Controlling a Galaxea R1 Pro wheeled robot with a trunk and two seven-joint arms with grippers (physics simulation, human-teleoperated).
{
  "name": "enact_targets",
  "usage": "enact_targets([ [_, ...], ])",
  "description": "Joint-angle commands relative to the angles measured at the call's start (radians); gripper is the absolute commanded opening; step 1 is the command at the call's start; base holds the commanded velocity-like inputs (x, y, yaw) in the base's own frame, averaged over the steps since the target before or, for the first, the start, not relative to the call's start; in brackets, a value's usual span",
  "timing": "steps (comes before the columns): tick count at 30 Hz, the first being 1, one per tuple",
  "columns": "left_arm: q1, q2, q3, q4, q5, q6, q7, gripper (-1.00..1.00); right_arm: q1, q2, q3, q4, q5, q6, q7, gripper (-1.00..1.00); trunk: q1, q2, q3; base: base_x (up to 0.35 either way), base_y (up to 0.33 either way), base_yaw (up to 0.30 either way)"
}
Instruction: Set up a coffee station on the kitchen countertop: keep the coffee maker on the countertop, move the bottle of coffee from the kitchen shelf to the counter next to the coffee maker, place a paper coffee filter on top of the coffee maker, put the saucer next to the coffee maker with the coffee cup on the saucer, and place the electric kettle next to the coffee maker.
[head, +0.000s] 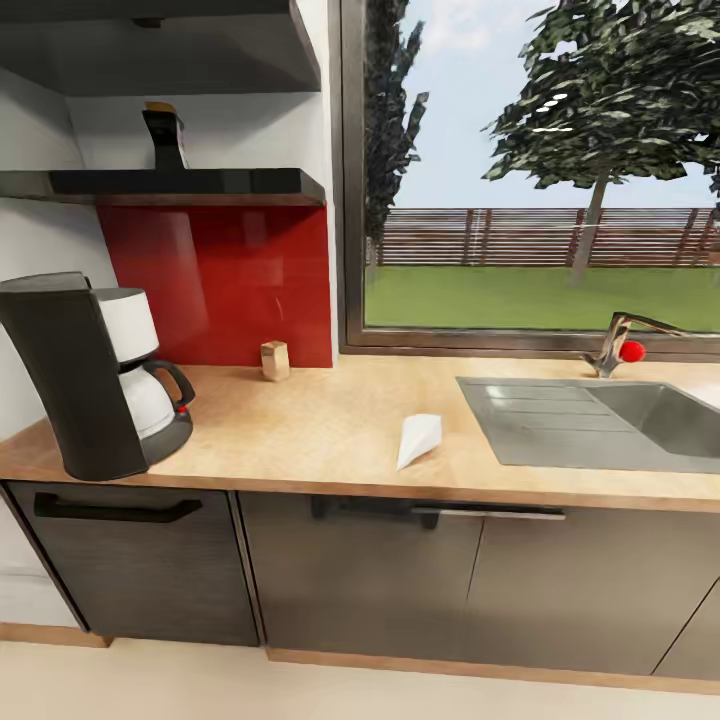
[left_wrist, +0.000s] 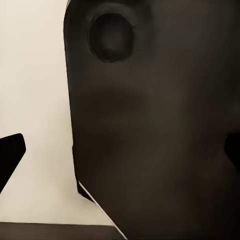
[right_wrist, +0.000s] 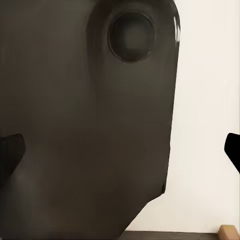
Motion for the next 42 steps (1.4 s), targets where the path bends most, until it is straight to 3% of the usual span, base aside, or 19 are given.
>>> enact_targets([
  [1, 0.0, 0.0, 0.0, 0.0, 0.0, 0.0, 0.0, 1.0, 0.0, 0.0, 0.0, 0.0, 0.0, 0.0, 0.0, 1.0, 0.0, 0.0, 0.0, 0.0, 0.0, 0.0],
  [3, 0.011, -0.008, -0.005, -0.011, 0.002, 0.005, -0.002, 1.0, -0.012, 0.009, -0.001, -0.012, 0.005, -0.006, -0.003, 1.0, 0.0, 0.0, 0.0, 0.0, 0.0, 0.0],
  [22, 0.012, -0.008, -0.005, -0.021, 0.002, 0.006, -0.002, 1.0, -0.013, 0.01, -0.001, -0.021, 0.005, -0.006, -0.003, 1.0, 0.0, 0.0, 0.0, 0.0, 0.0, 0.0],
  [30, 0.019, -0.038, 0.004, -0.066, 0.001, -0.028, 0.006, 1.0, -0.06, -0.025, 0.0, -0.056, -0.004, -0.01, -0.007, 1.0, 0.0, 0.0, 0.0, 0.0, 0.0, 0.0],
  [31, 0.019, -0.038, 0.004, -0.072, 0.001, -0.033, 0.007, 1.0, -0.065, -0.026, 0.0, -0.062, -0.004, -0.015, -0.007, 1.0, 0.0, 0.0, 0.0, 0.0, 0.0, 0.0],
  [32, 0.02, -0.039, 0.004, -0.266, 0.001, -0.045, 0.007, 1.0, -0.177, -0.026, 0.0, -0.175, -0.005, -0.029, -0.008, 1.0, 0.0, 0.0, 0.0, 0.0, 0.0, 0.0],
  [34, 0.02, -0.041, 0.007, -0.273, 0.002, -0.061, 0.007, 1.0, -0.179, -0.027, 0.001, -0.175, -0.005, -0.107, -0.008, 1.0, 0.0, 0.0, 0.0, 0.0, 0.0, 0.0],
  [37, 0.02, -0.041, 0.008, -0.275, 0.003, -0.069, 0.007, 1.0, -0.176, -0.027, 0.001, -0.172, 0.0, -0.154, -0.007, 1.0, 0.0, 0.0, 0.0, 0.0, 0.0, 0.0],
  [42, 0.02, -0.041, 0.013, -0.276, 0.003, -0.072, 0.007, 1.0, -0.175, -0.028, 0.002, -0.17, 0.003, -0.177, -0.007, 1.0, 0.0, 0.0, 0.0, 0.0, 0.0, 0.0],
])
